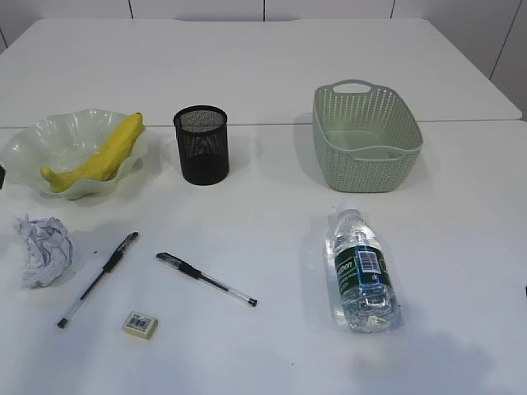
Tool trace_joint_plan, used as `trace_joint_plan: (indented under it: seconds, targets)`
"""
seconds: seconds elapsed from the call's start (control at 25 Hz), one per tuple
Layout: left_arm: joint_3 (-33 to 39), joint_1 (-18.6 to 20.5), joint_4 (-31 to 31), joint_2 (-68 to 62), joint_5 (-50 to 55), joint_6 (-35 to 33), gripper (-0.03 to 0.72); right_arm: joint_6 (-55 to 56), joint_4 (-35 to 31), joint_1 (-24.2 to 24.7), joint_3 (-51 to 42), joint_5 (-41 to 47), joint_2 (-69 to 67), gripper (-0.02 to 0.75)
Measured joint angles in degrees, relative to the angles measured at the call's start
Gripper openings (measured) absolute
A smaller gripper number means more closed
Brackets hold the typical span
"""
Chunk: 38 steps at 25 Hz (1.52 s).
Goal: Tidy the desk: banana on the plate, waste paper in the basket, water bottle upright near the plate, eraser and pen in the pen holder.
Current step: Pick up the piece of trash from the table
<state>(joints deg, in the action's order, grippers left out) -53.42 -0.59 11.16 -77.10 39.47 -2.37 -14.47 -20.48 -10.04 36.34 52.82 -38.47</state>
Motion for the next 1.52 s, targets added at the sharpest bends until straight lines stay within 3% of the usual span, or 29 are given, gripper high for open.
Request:
trace_joint_plan:
  seconds: [0.2, 0.32, 0.44, 0.68, 0.92, 1.12, 1.52]
  targets:
    - [7.80, 0.00, 2.22, 3.04, -4.05, 0.12, 0.428, 0.00, 0.00, 0.00, 0.00, 0.00, 0.00, 0.574]
    - [8.83, 0.00, 5.06, 3.04, -5.76, 0.20, 0.502, 0.00, 0.00, 0.00, 0.00, 0.14, 0.00, 0.574]
    - [8.86, -0.37, 5.88, 3.04, -9.52, 0.20, 0.530, 0.00, -0.02, 0.00, 0.00, 0.14, 0.00, 0.574]
    - [8.86, -0.37, 6.51, 0.24, -14.91, 1.38, 0.539, 0.00, -0.23, 0.00, 0.00, 0.18, 0.00, 0.574]
    - [8.86, -0.37, 14.20, -7.11, -15.23, 2.68, 0.539, 0.00, -0.34, 0.00, 0.00, 0.40, 0.00, 0.574]
    - [8.86, -0.21, 16.19, -10.58, -17.08, 2.80, 0.524, 0.00, -0.34, 0.00, 0.00, 1.59, 0.00, 0.574]
    - [8.86, 4.52, 16.33, -12.25, -20.33, 3.01, 0.519, 0.00, -0.34, 0.00, 0.00, 1.75, 0.00, 0.574]
